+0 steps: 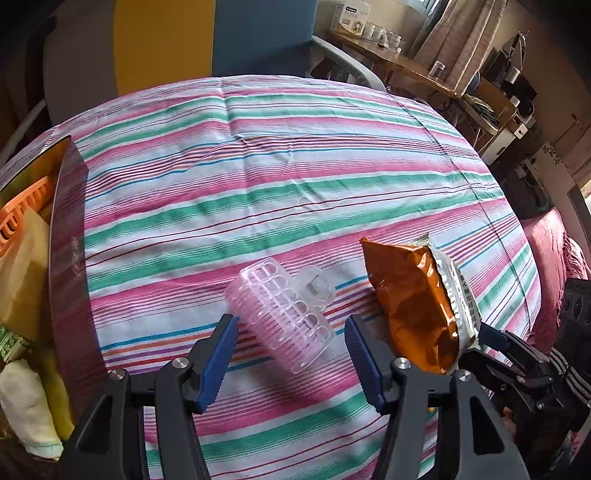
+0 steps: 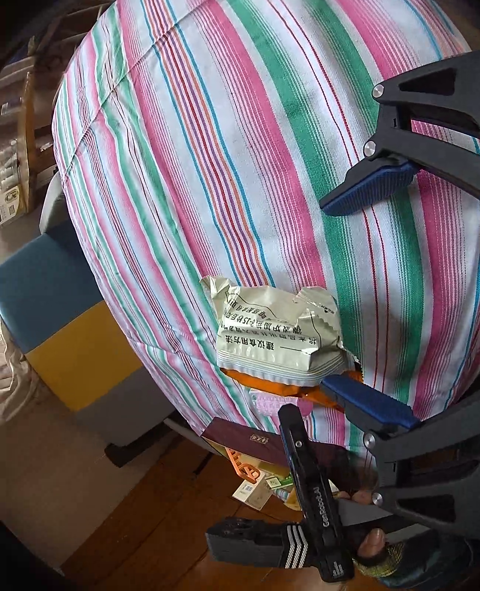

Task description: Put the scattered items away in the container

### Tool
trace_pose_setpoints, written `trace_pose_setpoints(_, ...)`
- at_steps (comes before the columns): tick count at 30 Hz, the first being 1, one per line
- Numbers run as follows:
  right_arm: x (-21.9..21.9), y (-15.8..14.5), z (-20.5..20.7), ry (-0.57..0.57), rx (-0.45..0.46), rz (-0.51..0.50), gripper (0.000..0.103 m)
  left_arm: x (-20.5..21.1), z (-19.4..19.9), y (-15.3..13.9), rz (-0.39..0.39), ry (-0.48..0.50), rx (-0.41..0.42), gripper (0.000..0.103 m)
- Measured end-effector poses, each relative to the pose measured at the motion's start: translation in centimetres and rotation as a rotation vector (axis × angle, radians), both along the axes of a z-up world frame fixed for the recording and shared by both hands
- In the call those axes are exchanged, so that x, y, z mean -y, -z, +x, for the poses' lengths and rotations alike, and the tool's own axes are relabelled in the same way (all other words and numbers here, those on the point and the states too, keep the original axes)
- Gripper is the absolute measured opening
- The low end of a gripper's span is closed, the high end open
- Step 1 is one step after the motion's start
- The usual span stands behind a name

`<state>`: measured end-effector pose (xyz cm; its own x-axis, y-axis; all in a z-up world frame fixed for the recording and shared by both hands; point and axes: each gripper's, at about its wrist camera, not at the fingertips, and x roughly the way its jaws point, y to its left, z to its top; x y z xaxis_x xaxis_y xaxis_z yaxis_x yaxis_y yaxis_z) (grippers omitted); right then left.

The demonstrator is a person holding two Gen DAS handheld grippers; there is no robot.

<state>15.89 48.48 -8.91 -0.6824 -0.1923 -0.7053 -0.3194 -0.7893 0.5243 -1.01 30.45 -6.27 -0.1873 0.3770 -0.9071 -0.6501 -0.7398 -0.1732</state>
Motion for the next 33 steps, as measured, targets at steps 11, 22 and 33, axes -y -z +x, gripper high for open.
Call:
trace_pose_setpoints(11,0.0,0.4,0.2,-0.008,-0.048,-0.005,0.094,0.8,-1.6,0.8,-0.048,0.056,-0.057,0.060)
trace_pose_setpoints(22,0.4,-0.2,-0.5,0.000,-0.026,0.034,0.096,1.8,-1.5,0.2,-0.011,0.083,-0.042,0.064)
trace_pose_setpoints(33,2.9,-3.0,-4.1,-0.029,-0.016,0.157,0.096,1.7,-2.0,1.6,0.009,0.033,-0.046,0.056)
